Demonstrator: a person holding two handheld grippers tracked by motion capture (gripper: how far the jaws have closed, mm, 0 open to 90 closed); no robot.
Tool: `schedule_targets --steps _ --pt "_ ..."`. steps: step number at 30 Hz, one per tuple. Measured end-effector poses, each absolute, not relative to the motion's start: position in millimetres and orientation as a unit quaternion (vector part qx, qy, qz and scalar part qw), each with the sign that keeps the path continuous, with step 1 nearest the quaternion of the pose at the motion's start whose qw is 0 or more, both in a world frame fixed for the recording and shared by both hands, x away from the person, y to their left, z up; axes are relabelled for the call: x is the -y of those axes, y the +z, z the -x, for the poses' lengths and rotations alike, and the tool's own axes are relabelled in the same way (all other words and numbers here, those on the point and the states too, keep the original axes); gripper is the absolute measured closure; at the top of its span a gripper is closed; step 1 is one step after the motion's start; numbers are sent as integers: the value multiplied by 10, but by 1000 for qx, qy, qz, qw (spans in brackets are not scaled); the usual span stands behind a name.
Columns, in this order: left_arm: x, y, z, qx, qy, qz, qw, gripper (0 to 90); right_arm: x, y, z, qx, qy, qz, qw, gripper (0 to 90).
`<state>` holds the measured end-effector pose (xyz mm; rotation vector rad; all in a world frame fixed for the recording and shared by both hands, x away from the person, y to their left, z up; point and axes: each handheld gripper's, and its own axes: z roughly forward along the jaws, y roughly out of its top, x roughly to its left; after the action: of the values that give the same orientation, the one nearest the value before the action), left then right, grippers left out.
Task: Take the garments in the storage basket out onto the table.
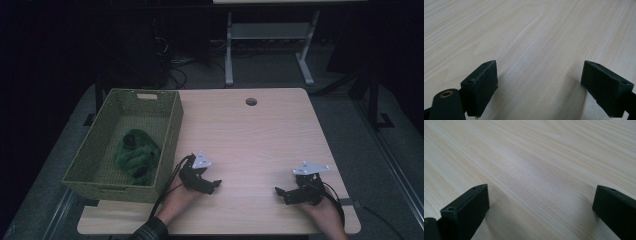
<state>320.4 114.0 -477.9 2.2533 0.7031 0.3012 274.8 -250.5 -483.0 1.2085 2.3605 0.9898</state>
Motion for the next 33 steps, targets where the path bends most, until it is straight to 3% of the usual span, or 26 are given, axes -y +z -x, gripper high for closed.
schedule_targets --steps 16,33 --pt "-1128 -4671 -3165 -282 117 -888 345 139 2506 -4830 -2749 -824 346 -421 156 6" --pt "-1179 -4442 -3119 -283 110 -881 362 139 2505 -4830 -2749 -824 346 -421 156 6"
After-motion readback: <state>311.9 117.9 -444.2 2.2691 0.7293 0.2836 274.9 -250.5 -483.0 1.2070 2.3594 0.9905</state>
